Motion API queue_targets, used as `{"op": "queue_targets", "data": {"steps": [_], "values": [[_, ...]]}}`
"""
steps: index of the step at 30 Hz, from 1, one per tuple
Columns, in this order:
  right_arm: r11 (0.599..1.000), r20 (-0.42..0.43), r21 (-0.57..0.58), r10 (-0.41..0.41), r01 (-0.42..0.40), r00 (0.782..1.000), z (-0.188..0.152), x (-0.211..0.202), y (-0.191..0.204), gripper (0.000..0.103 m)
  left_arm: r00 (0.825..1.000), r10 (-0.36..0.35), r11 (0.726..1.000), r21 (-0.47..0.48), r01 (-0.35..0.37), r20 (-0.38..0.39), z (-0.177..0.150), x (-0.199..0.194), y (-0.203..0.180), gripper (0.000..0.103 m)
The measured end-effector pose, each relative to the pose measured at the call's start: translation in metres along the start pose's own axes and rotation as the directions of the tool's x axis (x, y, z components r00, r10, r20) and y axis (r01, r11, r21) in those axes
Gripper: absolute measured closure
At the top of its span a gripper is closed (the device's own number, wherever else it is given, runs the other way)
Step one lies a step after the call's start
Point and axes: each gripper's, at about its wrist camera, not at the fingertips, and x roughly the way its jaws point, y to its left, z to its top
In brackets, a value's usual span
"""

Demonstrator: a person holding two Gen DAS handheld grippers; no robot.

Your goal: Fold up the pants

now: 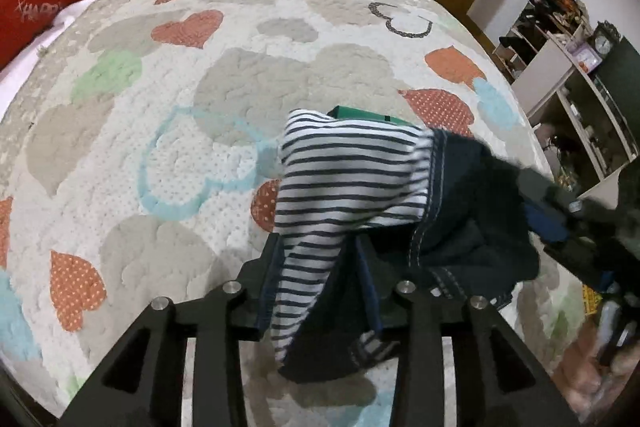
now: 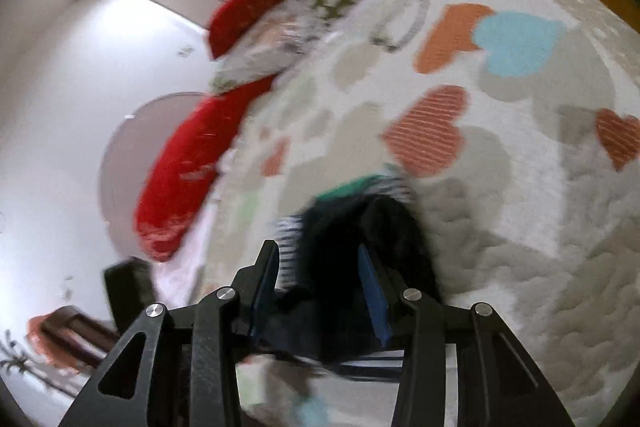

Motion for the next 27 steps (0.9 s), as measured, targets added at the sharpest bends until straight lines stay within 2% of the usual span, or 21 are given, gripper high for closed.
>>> {"op": "queue_targets", "data": {"steps": [2,3,4,5,8,10,12,13,15,17,18,20,21,22,23,24,27], "values": [[0.997,0.018,-0.014,-0.079,0.079,0.997,-0.001,-0.001,-0.006,0.059,1.000,0.008,1.000,0.004,-0.008,0.005,-0.001,-0.001,0.000,0.065],[0.987,0.036,-0.034,-0.157,0.158,0.987,-0.001,-0.005,-0.008,0.059,1.000,0.007,1.000,0.002,-0.007,0.002,-0.002,-0.002,0.001,0.065],[0.957,0.063,-0.056,-0.280,0.284,0.958,-0.001,-0.007,-0.009,0.056,1.000,-0.009,1.000,-0.007,0.009,-0.010,-0.002,-0.004,0.003,0.065],[0.940,0.076,-0.062,-0.330,0.334,0.941,-0.001,-0.009,-0.011,0.056,0.999,-0.032,0.999,-0.016,0.032,-0.011,-0.002,-0.010,0.004,0.065],[0.978,0.087,0.013,-0.210,0.210,0.974,-0.003,-0.026,-0.023,0.054,0.994,-0.106,0.994,-0.020,0.106,0.036,0.005,-0.029,0.004,0.065],[0.990,0.116,0.031,-0.137,0.135,0.984,-0.003,-0.036,-0.027,0.053,0.990,-0.116,0.993,-0.025,0.118,0.078,0.013,-0.040,0.003,0.064],[0.994,0.159,0.014,-0.107,0.106,0.982,-0.004,-0.041,-0.021,0.051,0.989,-0.122,0.992,-0.020,0.124,0.084,0.020,-0.040,0.001,0.064],[0.998,0.167,0.000,-0.064,0.065,0.984,-0.005,-0.042,-0.016,0.052,0.989,-0.125,0.992,-0.020,0.127,0.083,0.022,-0.038,0.000,0.064],[0.998,0.149,-0.010,0.063,-0.063,0.987,-0.006,-0.042,-0.005,0.054,0.990,-0.125,0.991,-0.032,0.127,0.070,0.024,-0.030,-0.002,0.064],[0.984,0.099,-0.019,0.180,-0.179,0.979,-0.006,-0.036,0.008,0.055,0.992,-0.123,0.990,-0.067,0.125,0.036,0.031,-0.017,0.000,0.064],[0.977,0.070,-0.013,0.211,-0.211,0.975,-0.007,-0.031,0.010,0.055,0.993,-0.116,0.989,-0.089,0.116,0.014,0.037,-0.007,0.002,0.064],[0.982,0.031,0.000,0.191,-0.191,0.981,-0.011,-0.018,0.015,0.055,0.997,-0.065,0.994,-0.088,0.060,-0.050,0.051,0.017,0.002,0.061],[0.985,0.028,0.001,0.171,-0.171,0.985,-0.013,-0.015,0.013,0.055,0.997,-0.011,0.997,-0.075,0.005,-0.071,0.058,0.030,0.001,0.060],[0.992,0.019,0.005,0.124,-0.124,0.992,-0.017,-0.009,0.010,0.055,0.997,0.013,0.997,-0.069,-0.018,-0.077,0.061,0.037,0.001,0.056],[0.997,0.005,0.010,0.071,-0.071,0.997,-0.020,-0.005,0.005,0.055,0.996,0.024,0.998,-0.064,-0.029,-0.083,0.064,0.043,0.000,0.049],[1.000,-0.014,0.012,0.023,-0.023,1.000,-0.024,-0.001,0.000,0.055,0.996,0.032,0.997,-0.063,-0.037,-0.084,0.066,0.046,0.000,0.048],[1.000,0.013,-0.014,-0.013,0.013,1.000,-0.031,-0.007,-0.003,0.054,0.998,0.012,0.997,-0.081,-0.017,-0.068,0.068,0.041,0.003,0.048]]}}
